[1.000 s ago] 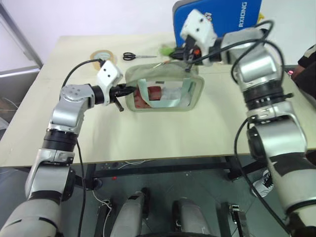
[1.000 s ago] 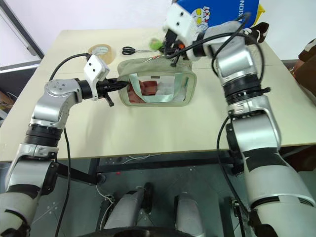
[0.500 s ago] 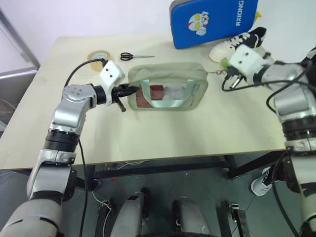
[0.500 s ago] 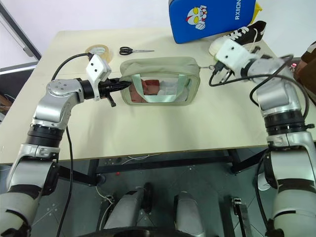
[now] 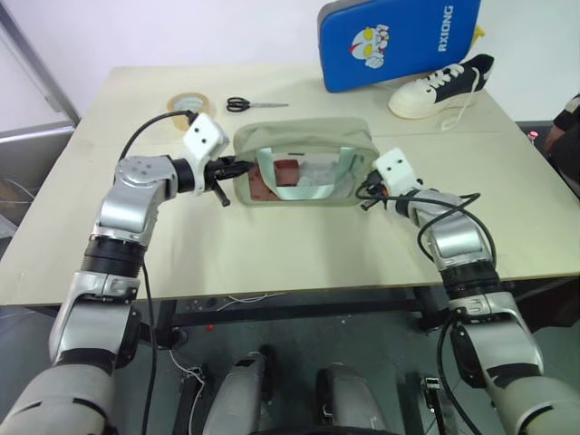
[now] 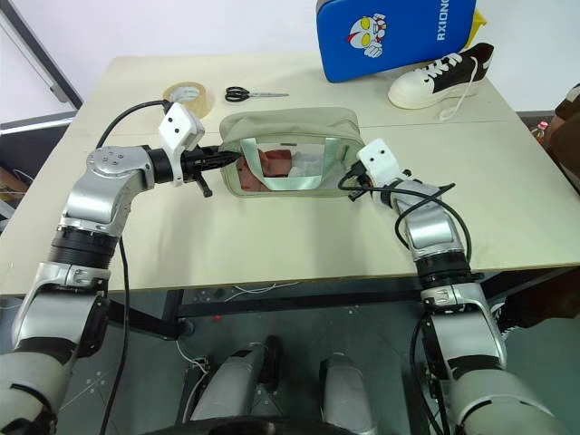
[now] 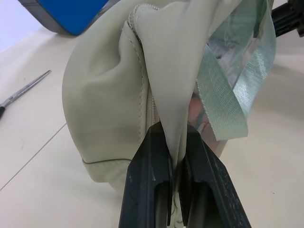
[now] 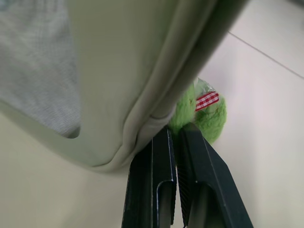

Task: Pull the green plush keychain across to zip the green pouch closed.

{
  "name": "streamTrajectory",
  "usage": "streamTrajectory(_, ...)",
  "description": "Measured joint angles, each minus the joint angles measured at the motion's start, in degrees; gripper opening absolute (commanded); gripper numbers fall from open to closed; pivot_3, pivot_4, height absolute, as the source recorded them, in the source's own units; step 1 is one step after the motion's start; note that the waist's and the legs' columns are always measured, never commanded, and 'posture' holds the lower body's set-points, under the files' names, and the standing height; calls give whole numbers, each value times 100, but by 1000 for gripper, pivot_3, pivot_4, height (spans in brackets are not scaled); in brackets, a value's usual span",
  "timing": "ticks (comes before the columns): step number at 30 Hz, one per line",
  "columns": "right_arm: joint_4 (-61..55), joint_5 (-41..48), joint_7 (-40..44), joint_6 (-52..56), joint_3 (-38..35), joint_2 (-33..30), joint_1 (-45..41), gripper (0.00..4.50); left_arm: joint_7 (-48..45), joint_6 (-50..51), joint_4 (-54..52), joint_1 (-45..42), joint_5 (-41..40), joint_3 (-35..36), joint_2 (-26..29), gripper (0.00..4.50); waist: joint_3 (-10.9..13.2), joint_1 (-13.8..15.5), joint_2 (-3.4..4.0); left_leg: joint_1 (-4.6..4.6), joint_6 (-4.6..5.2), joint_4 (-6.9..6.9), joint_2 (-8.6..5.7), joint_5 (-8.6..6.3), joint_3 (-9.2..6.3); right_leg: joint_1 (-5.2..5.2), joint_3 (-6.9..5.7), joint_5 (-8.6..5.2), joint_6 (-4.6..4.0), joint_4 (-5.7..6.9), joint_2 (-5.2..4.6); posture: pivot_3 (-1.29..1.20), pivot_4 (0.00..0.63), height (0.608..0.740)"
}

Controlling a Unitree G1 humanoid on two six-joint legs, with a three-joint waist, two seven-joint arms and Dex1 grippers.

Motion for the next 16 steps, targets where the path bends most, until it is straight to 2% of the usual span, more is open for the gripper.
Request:
streamTrajectory(1,-114,72,185,77,-5,-175,-8,973,-14,36,-7,0,-19,27,10,1049,0,-1,0,-1,0,0,0,0,0,-1,0,0,0,0,-1,0,150,740)
streamTrajectory(4,-586,384,1092,326,-48,-1033,-188,2527,-276,307,-149,5,-284,205,223,2587,3,-17,3,-6,2,0,0,-1,0,-6,1,0,0,-1,-2,0,150,740)
streamTrajectory(7,-1075,710,2189,490,-133,-2106,-420,4114,-680,657,-306,-2,-556,433,736,4152,4,-27,4,-3,0,-7,3,-7,0,-7,1,-1,-2,-9,-2,0,150,740)
streamTrajectory(8,-1251,914,2557,682,-201,-2398,-485,4440,-853,806,-330,-1,-642,503,992,4461,4,-49,4,-2,-4,-9,5,-11,0,-7,3,-2,-3,-11,-2,0,150,740)
streamTrajectory(12,-1689,1601,3278,1432,-331,-2647,-768,4440,-1341,1215,-545,-8,-903,666,1541,4461,2,-71,7,6,-7,-10,9,-18,-2,-6,3,-13,-24,-15,-10,0,150,740)
streamTrajectory(16,-2145,2158,3414,2081,-370,-2633,-1243,4440,-1567,1543,-638,-50,-1105,720,1853,4461,3,-41,8,-7,-1,-13,8,-22,-2,-31,4,-13,-24,-31,-14,0,150,740)
